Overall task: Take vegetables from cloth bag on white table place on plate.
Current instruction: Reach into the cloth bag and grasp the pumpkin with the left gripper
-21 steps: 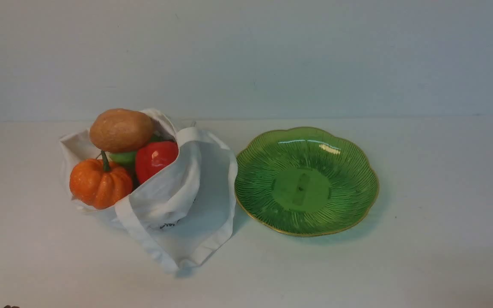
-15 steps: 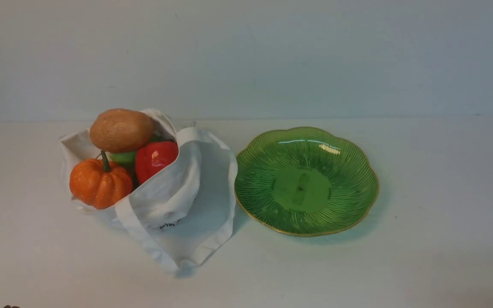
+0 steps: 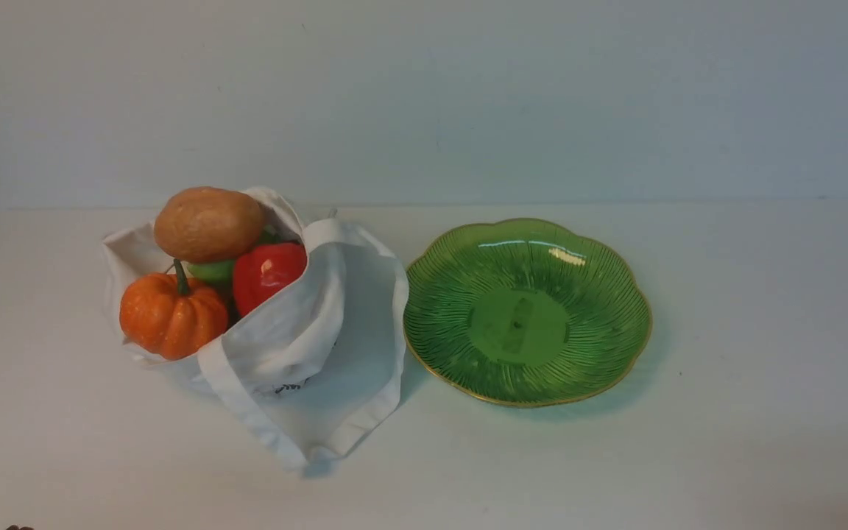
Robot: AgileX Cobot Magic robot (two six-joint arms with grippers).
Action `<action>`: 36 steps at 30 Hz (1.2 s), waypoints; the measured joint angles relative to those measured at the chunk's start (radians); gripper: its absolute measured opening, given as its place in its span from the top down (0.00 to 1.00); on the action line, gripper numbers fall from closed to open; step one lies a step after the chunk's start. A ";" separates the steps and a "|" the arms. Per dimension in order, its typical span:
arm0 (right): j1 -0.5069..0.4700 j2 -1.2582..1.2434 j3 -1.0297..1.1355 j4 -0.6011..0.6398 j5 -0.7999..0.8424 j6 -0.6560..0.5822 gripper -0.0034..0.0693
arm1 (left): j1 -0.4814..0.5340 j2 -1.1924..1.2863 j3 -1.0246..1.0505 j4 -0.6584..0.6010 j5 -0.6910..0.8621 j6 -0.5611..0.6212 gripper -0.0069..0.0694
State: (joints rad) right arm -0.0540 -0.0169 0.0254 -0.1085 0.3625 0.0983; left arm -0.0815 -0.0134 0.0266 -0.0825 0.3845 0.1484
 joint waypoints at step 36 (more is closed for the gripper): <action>0.000 0.000 0.000 0.000 0.000 0.000 0.97 | 0.000 0.000 -0.003 -0.699 -0.702 -0.215 0.92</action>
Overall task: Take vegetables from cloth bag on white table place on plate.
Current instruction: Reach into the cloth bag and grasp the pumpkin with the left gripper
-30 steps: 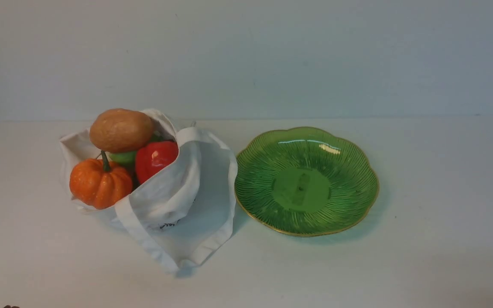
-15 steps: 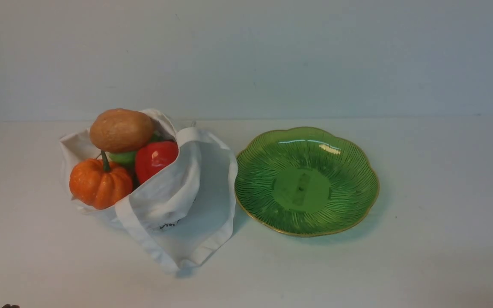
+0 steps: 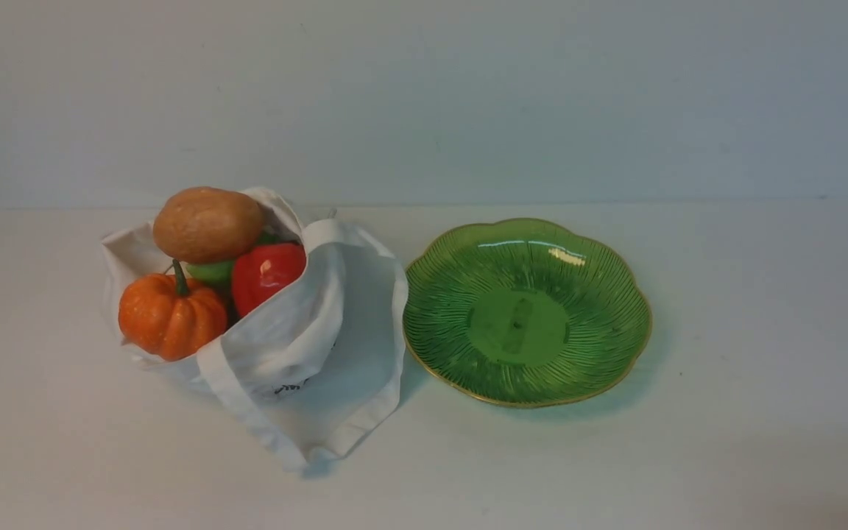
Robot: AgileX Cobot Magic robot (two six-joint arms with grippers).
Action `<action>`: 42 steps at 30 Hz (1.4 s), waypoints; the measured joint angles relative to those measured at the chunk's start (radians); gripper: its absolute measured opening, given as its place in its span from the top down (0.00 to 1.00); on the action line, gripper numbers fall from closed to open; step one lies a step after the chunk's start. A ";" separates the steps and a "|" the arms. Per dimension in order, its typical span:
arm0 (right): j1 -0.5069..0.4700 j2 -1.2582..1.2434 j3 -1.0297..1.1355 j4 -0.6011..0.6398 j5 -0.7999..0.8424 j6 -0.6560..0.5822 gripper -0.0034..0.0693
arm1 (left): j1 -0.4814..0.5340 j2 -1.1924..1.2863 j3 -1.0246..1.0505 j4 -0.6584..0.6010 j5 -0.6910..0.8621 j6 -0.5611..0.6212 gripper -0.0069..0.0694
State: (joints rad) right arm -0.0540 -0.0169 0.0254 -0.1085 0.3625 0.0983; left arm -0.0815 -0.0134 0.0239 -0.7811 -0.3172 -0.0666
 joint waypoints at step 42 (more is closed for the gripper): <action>0.000 0.000 0.000 0.000 0.000 0.000 0.97 | 0.000 1.474 -1.041 0.576 0.865 0.262 0.27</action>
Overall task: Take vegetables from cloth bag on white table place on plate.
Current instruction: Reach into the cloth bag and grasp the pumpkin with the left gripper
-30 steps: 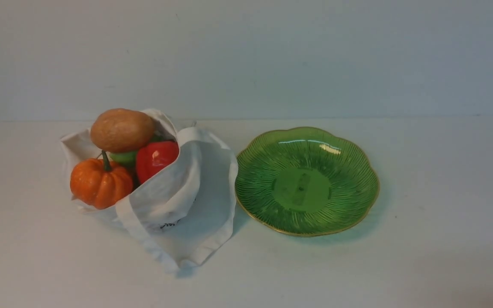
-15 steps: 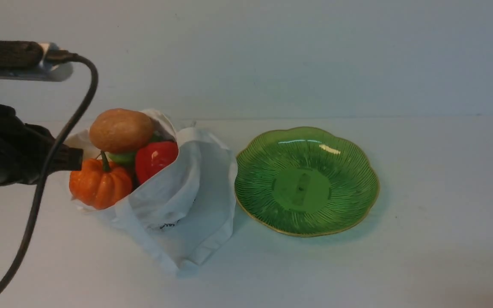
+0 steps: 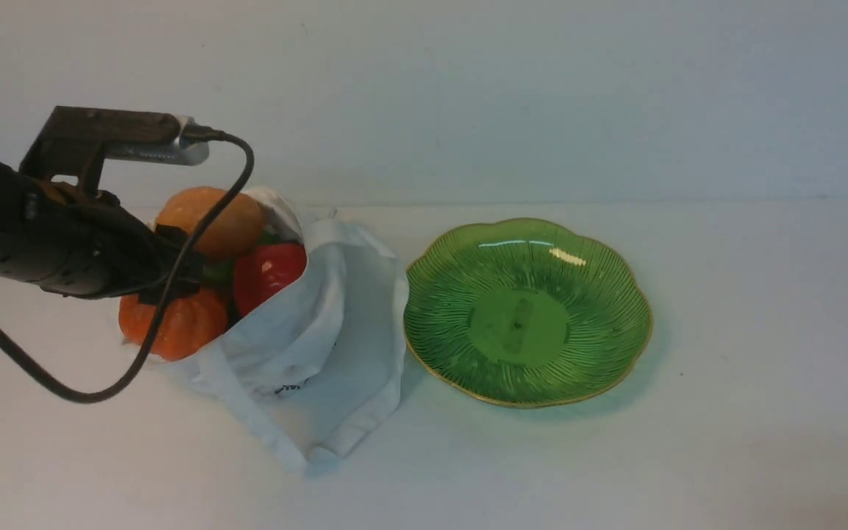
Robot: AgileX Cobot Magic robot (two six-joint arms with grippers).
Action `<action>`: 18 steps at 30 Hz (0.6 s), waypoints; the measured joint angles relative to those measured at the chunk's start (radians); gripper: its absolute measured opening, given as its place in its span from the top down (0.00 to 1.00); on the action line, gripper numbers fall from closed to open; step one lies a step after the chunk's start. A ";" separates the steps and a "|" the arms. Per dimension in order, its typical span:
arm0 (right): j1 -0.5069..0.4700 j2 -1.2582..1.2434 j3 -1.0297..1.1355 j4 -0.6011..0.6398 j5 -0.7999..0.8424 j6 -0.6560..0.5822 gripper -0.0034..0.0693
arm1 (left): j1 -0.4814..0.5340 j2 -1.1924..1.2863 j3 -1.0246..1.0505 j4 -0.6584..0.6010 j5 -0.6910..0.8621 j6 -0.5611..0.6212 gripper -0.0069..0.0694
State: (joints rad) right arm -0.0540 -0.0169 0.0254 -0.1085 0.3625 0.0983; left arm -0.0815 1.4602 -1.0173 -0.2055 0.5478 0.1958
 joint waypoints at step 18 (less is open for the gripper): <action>0.000 0.000 0.000 0.000 0.000 0.000 0.97 | -0.001 0.088 -0.005 0.000 -0.088 0.067 0.81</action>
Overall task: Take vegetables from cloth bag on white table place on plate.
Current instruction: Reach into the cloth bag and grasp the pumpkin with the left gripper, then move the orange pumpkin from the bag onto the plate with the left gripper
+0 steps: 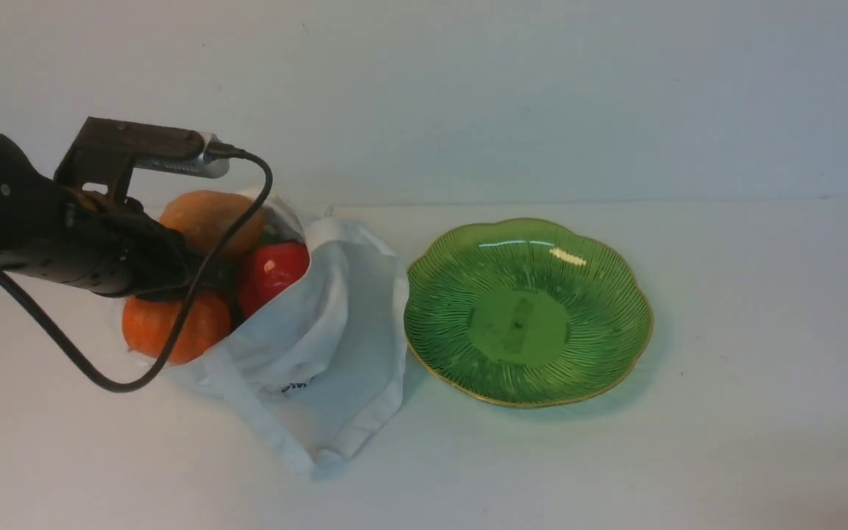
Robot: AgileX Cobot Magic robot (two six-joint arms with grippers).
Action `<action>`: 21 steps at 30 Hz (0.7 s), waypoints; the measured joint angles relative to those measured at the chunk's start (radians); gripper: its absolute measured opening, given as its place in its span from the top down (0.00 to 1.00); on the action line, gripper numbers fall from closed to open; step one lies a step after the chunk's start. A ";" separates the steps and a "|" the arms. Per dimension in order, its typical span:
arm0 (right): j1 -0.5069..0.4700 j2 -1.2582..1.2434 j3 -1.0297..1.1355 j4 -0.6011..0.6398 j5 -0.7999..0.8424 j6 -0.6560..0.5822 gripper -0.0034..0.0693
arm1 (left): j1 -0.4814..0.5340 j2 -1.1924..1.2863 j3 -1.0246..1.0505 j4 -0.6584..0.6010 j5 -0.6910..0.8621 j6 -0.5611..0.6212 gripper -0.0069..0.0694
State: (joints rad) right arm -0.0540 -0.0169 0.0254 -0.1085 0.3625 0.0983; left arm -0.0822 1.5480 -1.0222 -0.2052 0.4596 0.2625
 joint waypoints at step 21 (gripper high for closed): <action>0.000 0.000 0.000 0.000 0.000 0.000 0.97 | 0.000 -0.283 -0.001 -0.034 0.147 -0.012 0.88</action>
State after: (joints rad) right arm -0.0540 -0.0169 0.0254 -0.1085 0.3625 0.0983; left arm -0.0822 1.2649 -1.0233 -0.2389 0.6070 0.2504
